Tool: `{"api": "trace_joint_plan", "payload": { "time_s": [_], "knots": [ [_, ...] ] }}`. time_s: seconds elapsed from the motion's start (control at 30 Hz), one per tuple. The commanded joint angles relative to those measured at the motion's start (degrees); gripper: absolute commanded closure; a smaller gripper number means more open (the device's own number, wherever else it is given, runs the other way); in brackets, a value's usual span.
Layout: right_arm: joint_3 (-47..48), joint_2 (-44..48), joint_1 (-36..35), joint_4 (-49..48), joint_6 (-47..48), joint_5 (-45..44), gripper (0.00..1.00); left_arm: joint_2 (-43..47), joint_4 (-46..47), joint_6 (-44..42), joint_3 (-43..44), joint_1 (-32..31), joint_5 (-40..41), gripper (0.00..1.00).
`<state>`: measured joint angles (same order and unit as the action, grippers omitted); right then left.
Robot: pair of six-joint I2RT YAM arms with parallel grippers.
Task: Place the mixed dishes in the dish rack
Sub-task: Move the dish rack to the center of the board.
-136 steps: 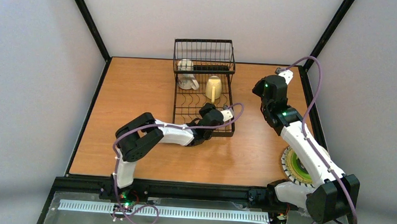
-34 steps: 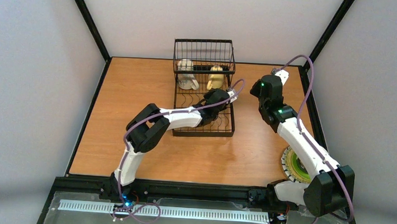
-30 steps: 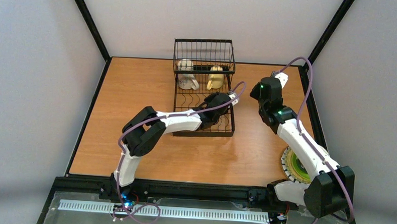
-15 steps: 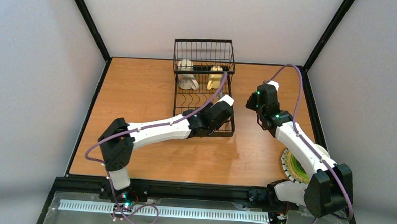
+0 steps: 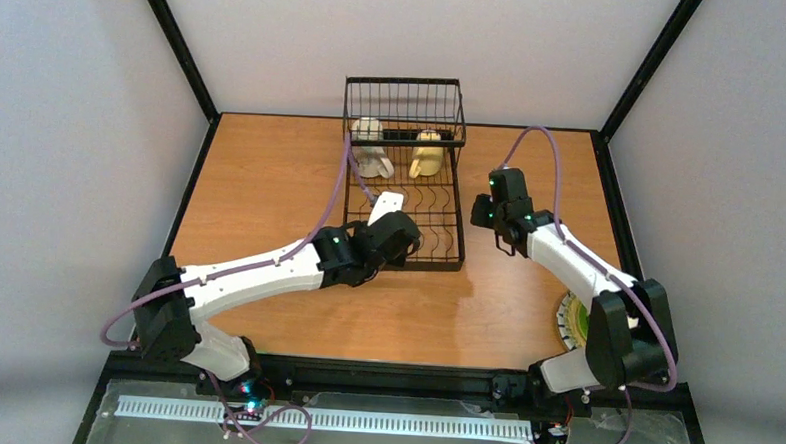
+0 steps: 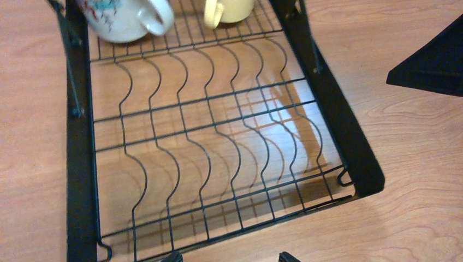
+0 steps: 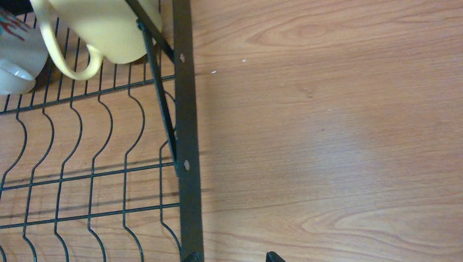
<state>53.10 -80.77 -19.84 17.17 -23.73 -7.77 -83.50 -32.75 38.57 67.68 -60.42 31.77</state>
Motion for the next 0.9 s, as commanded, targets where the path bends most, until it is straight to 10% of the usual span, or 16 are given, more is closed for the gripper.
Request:
{"api": "trace_joint_plan", "payload": {
  "time_s": [0.0, 0.5, 0.87],
  "knots": [
    [3.2, -4.1, -1.6, 0.3, 2.5, 2.3, 0.32, 1.9, -3.9, 9.7, -2.3, -0.2, 1.6, 0.00],
    [5.1, -12.2, -6.0, 0.0, 0.4, 0.9, 0.37, 7.8, -3.0, 16.2, -10.5, -0.2, 3.3, 0.00],
    [7.3, -17.4, -8.5, 1.4, -4.8, -1.0, 0.65, 11.7, -3.4, 18.4, -14.9, -0.2, 3.9, 0.00]
  ]
}}
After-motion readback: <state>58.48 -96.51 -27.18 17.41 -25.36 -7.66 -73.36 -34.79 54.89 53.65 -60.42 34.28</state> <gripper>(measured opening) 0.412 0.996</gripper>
